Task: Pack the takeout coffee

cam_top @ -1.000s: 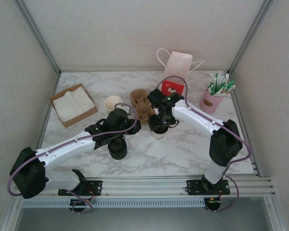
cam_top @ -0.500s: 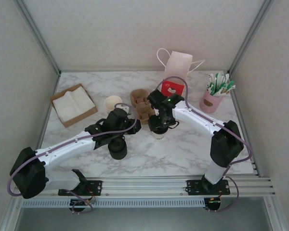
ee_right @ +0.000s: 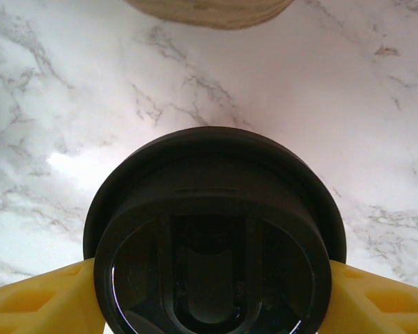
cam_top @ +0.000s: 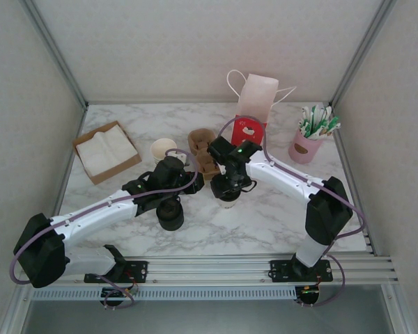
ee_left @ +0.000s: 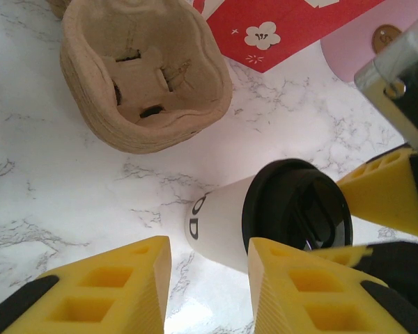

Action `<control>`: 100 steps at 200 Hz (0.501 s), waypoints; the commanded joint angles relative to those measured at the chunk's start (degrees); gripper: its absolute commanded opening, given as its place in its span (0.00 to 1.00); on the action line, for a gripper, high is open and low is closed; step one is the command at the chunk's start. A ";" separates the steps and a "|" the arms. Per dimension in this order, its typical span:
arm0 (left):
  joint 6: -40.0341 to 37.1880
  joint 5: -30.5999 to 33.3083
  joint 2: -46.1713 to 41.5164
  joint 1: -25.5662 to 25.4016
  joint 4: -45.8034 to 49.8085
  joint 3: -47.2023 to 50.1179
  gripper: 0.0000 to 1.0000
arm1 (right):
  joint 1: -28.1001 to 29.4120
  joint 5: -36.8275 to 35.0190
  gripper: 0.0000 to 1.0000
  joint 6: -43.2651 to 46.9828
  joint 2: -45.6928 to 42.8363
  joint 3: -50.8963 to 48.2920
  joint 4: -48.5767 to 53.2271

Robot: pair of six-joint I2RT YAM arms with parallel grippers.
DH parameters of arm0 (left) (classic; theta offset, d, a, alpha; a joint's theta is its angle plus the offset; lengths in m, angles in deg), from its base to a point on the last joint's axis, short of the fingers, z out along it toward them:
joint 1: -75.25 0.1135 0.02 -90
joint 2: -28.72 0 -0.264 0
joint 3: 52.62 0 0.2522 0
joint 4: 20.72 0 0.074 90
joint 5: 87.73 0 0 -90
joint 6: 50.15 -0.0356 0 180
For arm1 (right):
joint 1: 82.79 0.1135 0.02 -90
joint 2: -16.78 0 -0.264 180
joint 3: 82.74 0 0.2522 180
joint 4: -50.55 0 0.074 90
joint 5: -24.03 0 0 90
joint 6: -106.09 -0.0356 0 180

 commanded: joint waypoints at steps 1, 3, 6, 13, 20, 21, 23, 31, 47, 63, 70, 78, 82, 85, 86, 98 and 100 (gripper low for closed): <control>-0.10 -0.23 -1.59 0.70 0.41 -1.27 0.35 | 1.07 3.40 0.72 0.73 -1.26 -2.47 5.98; -0.05 -0.32 -1.59 0.72 0.33 -1.27 0.35 | 1.02 3.37 0.72 0.70 -1.36 -2.48 6.00; -0.01 -0.41 -1.61 0.75 0.28 -1.27 0.36 | 1.08 3.35 0.72 0.70 -1.53 -2.55 5.98; -0.01 -0.68 -1.50 0.73 0.11 -1.27 0.37 | 1.06 3.25 0.73 0.69 -1.71 -2.57 6.14; 0.09 -1.10 -1.42 0.81 -0.12 -1.31 0.38 | 1.10 3.09 0.74 0.76 -1.89 -2.55 6.26; 0.08 -1.13 -1.37 0.81 -0.14 -1.34 0.38 | 1.10 3.05 0.75 0.77 -1.90 -2.52 6.29; 0.12 -1.27 -1.34 0.84 -0.16 -1.35 0.38 | 1.05 3.02 0.75 0.71 -1.91 -2.49 6.29; 0.24 -1.72 -1.26 0.77 -0.34 -1.36 0.39 | 1.05 2.92 0.76 0.68 -2.13 -2.30 6.24; 0.34 -2.39 -1.15 0.82 -0.78 -1.36 0.40 | 1.09 2.81 0.79 0.52 -2.37 -1.74 6.41; 0.52 -2.74 -1.15 0.91 -0.83 -1.36 0.40 | 1.07 2.73 0.80 0.56 -2.59 -1.27 6.56; 0.52 -2.83 -1.15 0.91 -0.87 -1.36 0.40 | 1.03 2.66 0.80 0.56 -2.73 -1.16 6.59; 0.59 -2.93 -1.23 0.91 -0.83 -1.35 0.40 | 1.09 2.65 0.81 0.46 -2.84 -1.06 6.51; 0.60 -2.90 -1.24 0.91 -0.74 -1.36 0.40 | 1.10 2.72 0.81 0.47 -2.88 -0.94 6.52; 0.58 -2.95 -1.19 0.91 -0.78 -1.42 0.40 | 1.12 2.70 0.82 0.44 -2.97 -0.90 6.54; 0.60 -2.98 -1.17 0.91 -0.78 -1.43 0.40 | 1.11 2.72 0.82 0.48 -2.97 -0.90 6.52; 0.52 -2.93 -1.15 0.91 -0.70 -1.44 0.40 | 1.10 2.50 0.82 0.47 -2.97 -0.71 6.69; 0.54 -2.93 -1.15 0.91 -0.70 -1.42 0.40 | 1.10 2.48 0.82 0.46 -2.97 -0.65 6.72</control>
